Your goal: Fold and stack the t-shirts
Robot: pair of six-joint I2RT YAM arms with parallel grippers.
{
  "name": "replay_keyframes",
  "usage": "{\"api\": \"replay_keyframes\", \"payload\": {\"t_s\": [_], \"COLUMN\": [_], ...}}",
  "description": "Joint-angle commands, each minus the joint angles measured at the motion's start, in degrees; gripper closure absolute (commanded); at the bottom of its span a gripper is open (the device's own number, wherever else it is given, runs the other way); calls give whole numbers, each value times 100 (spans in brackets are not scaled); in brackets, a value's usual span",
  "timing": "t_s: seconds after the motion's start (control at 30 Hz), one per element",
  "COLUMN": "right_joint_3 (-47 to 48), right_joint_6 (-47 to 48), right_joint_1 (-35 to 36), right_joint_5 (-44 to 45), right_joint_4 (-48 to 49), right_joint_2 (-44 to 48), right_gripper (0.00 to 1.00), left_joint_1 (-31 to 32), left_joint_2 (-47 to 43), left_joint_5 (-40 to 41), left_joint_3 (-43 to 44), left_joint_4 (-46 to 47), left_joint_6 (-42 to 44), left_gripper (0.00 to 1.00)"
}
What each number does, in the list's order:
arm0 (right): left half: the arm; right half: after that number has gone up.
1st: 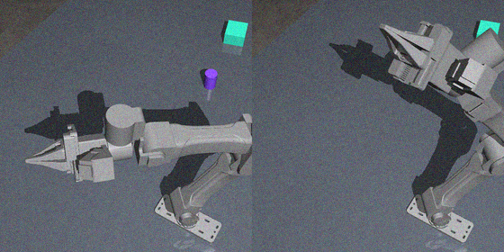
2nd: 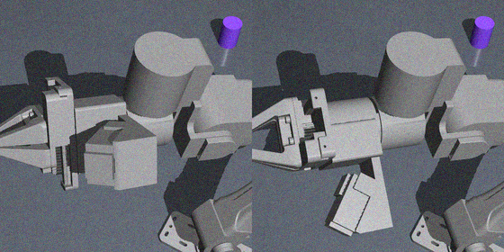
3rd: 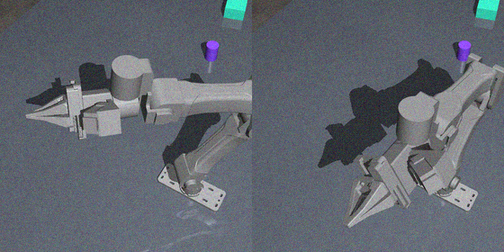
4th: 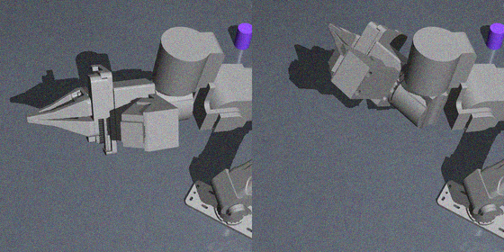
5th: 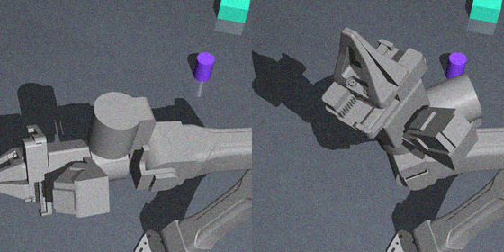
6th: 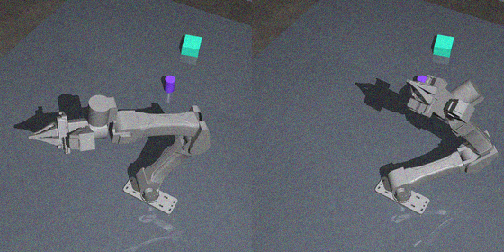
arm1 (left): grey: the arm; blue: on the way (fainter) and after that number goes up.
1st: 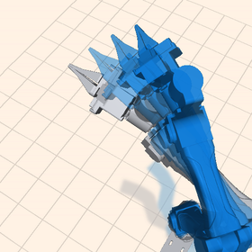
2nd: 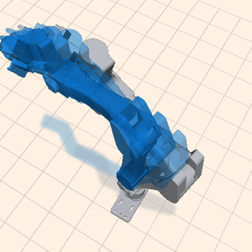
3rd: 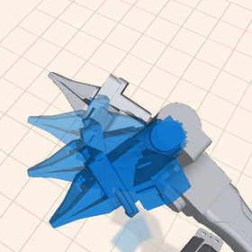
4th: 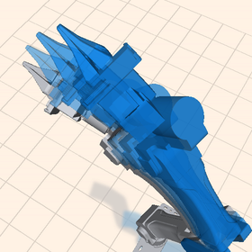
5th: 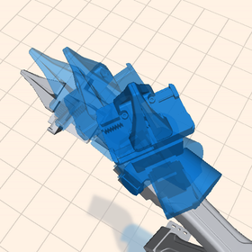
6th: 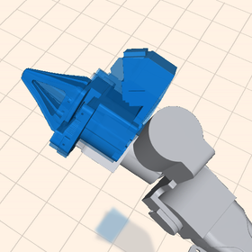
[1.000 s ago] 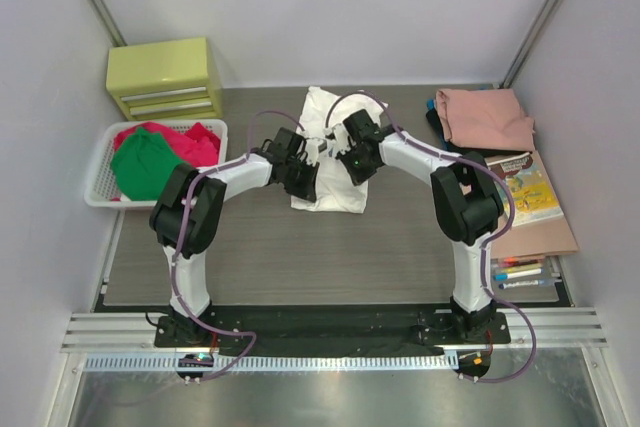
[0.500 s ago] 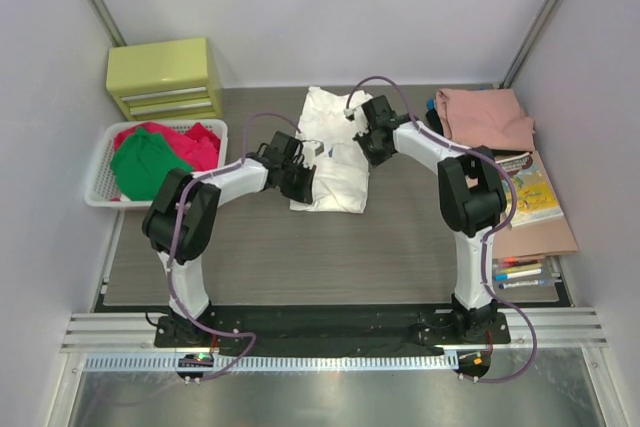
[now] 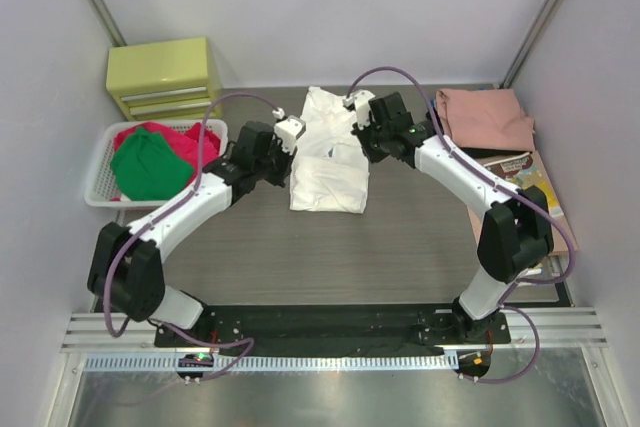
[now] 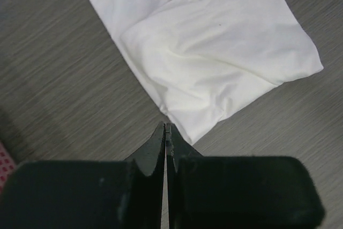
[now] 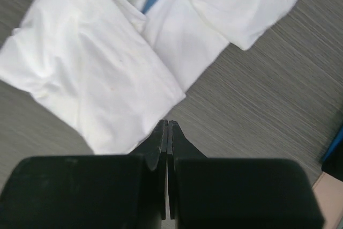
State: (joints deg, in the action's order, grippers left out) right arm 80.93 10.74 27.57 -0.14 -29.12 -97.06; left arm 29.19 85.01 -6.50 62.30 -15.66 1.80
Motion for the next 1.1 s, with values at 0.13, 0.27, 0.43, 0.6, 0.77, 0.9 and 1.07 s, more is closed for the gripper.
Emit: {"api": "replay_keyframes", "payload": {"t_s": [0.13,0.27,0.43,0.6,0.77,0.9,1.07], "right_joint_3": [81,301,380,371,468,608,837], "right_joint_6": [-160,-178,-116,41,279,385,437], "right_joint_1": [485,565,583,574,504,302,-94], "right_joint_5": [-829,-847,-663,-417,197,322,471], "right_joint_4": [-243,-287,-243,-111,12,12,117], "right_joint_2": [-612,-981,-1333,-1439,-1553,-1764,-2194], "right_gripper": [32,22,21,21,20,20,20], "left_joint_1": [-36,-422,-845,-845,-871,-871,-871], "left_joint_2": [-1073,-1731,-2409,-2691,-2692,-2657,-2665], "left_joint_5": [1719,2065,1934,1898,1819,1784,1731], "left_joint_3": [-236,-350,-727,-930,-1010,-896,-825], "left_joint_4": [-16,-51,-148,-324,-324,-376,-464], "left_joint_6": [733,866,901,804,769,760,769], "left_gripper": [5,0,0,0,0,0,0]}}
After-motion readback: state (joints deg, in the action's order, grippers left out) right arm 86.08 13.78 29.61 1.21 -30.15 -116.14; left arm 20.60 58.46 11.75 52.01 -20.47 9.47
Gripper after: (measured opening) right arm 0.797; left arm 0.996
